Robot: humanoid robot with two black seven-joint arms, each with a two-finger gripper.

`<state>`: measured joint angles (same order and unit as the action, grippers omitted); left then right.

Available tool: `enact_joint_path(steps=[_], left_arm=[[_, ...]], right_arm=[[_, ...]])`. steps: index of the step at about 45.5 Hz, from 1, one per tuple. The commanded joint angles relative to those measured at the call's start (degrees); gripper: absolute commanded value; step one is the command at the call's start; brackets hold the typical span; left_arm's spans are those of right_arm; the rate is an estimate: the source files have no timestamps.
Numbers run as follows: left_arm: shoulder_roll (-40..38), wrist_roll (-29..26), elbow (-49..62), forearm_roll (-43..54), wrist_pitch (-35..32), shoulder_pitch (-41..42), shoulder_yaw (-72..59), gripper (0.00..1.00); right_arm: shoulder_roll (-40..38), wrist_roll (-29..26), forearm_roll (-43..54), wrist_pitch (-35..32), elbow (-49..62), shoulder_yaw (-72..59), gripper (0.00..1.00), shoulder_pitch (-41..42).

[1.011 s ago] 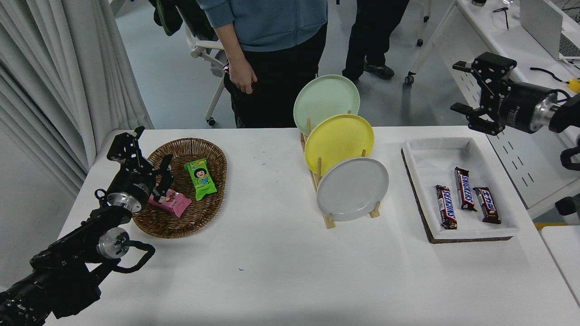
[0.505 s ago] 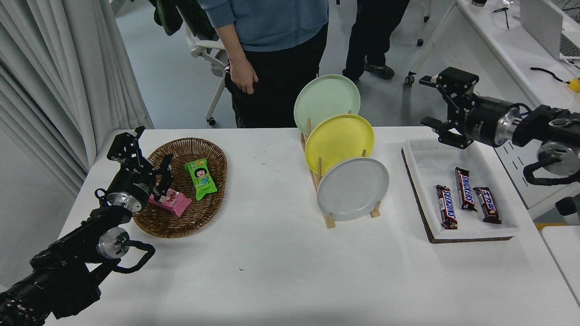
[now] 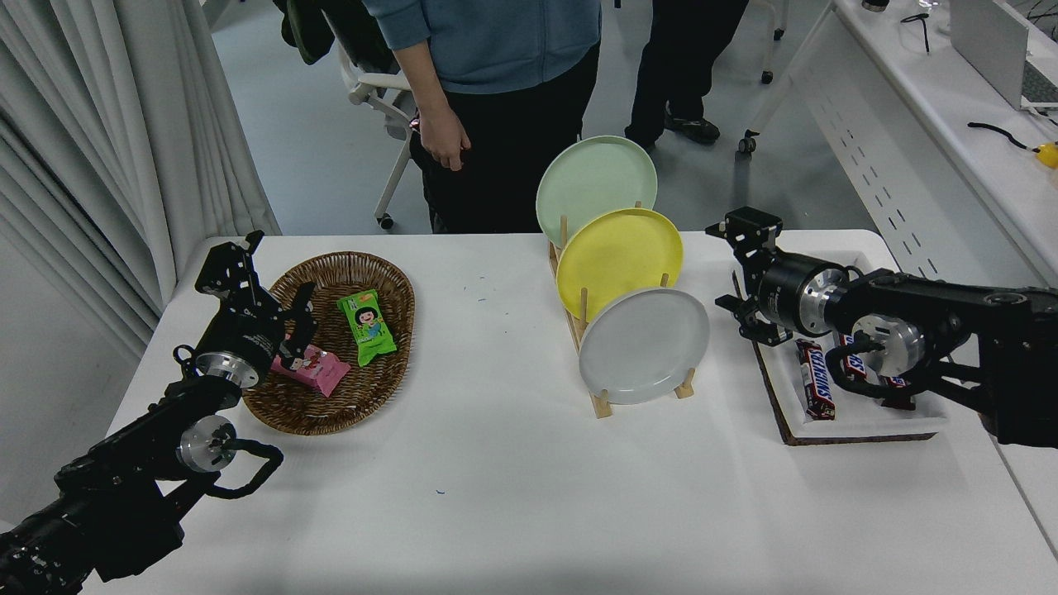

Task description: Place the plate on the table

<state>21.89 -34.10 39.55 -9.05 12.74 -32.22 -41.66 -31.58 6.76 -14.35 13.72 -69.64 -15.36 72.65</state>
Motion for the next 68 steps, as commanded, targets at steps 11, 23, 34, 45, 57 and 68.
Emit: enact_joint_path(steps=[11, 23, 34, 45, 57, 68], left_arm=[[0.0, 0.0, 0.0, 0.0, 0.0, 0.0, 0.0, 1.00], [0.0, 0.0, 0.0, 0.0, 0.0, 0.0, 0.0, 1.00], [0.0, 0.0, 0.0, 0.0, 0.0, 0.0, 0.0, 1.00], [0.0, 0.0, 0.0, 0.0, 0.0, 0.0, 0.0, 1.00], [0.0, 0.0, 0.0, 0.0, 0.0, 0.0, 0.0, 1.00], [0.0, 0.0, 0.0, 0.0, 0.0, 0.0, 0.0, 1.00]], right_arm=[[2.8, -0.8, -7.5, 9.2, -6.5, 1.1, 0.99, 0.2], [3.6, -0.8, -7.4, 5.6, -4.5, 1.1, 0.99, 3.4], [4.2, -0.9, -7.5, 3.9, -0.5, 0.2, 0.99, 3.3], [7.0, -5.5, -10.8, 3.9, 3.6, -0.4, 0.98, 3.2], [7.2, -8.6, -10.9, 2.5, 3.7, -0.2, 0.87, 3.3], [7.7, -8.6, -10.8, 2.6, 4.8, 0.0, 0.80, 3.0]])
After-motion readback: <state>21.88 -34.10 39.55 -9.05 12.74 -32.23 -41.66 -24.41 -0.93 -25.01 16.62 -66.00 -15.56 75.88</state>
